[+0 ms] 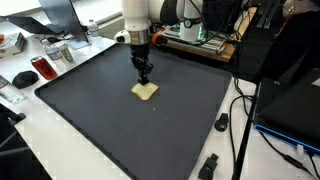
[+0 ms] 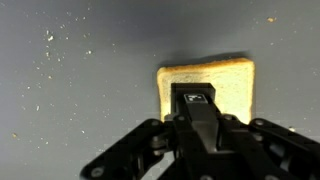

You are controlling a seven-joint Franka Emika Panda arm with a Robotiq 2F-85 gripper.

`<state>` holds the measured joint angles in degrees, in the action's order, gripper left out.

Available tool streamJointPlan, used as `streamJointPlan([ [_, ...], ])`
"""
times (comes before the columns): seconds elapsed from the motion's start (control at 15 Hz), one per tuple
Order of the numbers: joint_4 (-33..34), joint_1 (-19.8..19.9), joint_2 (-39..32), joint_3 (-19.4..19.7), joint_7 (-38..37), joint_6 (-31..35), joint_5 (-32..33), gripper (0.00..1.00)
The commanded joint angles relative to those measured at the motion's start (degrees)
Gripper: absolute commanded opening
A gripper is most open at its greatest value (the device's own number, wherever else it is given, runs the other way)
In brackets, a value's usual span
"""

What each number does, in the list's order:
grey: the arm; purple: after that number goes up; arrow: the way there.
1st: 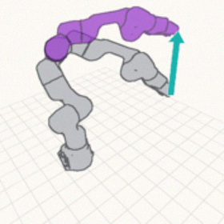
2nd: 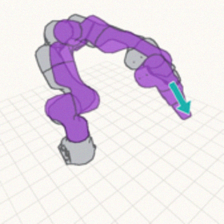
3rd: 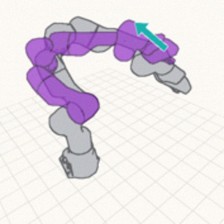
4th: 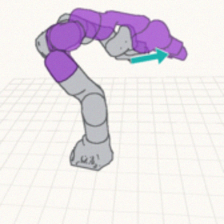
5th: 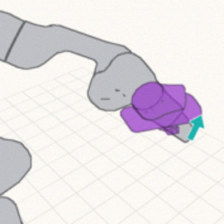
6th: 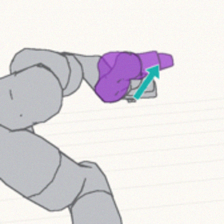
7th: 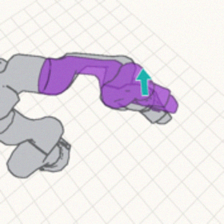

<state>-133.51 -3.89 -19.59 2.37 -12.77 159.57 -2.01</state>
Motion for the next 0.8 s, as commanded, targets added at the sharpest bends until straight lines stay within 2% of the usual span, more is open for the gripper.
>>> streamJointPlan([
  [0.0, 1.44, -1.52, -1.38, 1.48, -2.2, -0.49, 1.73, 0.06],
  [0.73, 1.86, -3.85, -2.86, 3.71, -3.66, -0.1, 3.7, 0.06],
])
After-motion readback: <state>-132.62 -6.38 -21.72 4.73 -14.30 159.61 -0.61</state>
